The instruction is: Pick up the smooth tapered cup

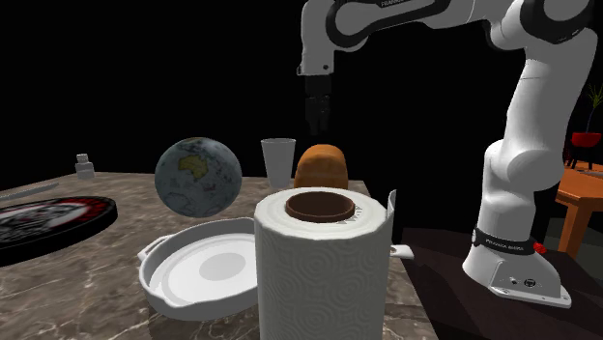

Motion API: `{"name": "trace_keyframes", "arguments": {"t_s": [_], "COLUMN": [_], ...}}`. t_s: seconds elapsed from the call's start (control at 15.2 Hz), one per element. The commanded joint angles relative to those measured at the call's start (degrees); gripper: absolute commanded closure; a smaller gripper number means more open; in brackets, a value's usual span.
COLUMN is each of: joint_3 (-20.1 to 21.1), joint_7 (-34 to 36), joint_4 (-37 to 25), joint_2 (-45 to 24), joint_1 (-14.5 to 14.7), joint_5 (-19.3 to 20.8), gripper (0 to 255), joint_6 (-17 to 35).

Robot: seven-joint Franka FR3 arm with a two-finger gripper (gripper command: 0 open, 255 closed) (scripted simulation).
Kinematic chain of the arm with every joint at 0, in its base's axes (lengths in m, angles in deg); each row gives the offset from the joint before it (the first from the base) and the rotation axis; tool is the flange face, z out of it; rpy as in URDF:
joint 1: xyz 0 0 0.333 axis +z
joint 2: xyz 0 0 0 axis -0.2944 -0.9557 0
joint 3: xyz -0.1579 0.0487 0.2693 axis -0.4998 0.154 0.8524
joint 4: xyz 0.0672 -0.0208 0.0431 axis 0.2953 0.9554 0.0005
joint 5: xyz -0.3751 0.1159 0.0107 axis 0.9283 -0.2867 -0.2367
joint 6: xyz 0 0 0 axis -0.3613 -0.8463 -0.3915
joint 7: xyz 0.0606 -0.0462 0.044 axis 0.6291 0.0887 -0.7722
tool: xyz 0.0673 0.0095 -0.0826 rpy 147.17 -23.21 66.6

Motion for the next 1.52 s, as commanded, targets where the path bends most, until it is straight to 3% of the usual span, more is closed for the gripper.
{"name": "trace_keyframes", "arguments": {"t_s": [0.0, 0.66, 1.25, 1.32, 1.45], "joint_3": [0.59, 2.14, 1.97, 1.96, 1.94], "joint_7": [0.79, 4.45, 5.33, 5.3, 5.27], "joint_4": [-3.93, -31.05, -24.87, -24.86, -24.82], "joint_2": [-4.4, -27.66, -27.4, -27.43, -27.45], "joint_1": [0.16, 4.21, 3.83, 3.8, 3.77], "joint_5": [1.32, 8.92, 9.05, 9.06, 9.06], "gripper": [0, 0, 0, 255, 255], "joint_6": [0.56, -3.55, 2.32, 2.36, 2.42]}}
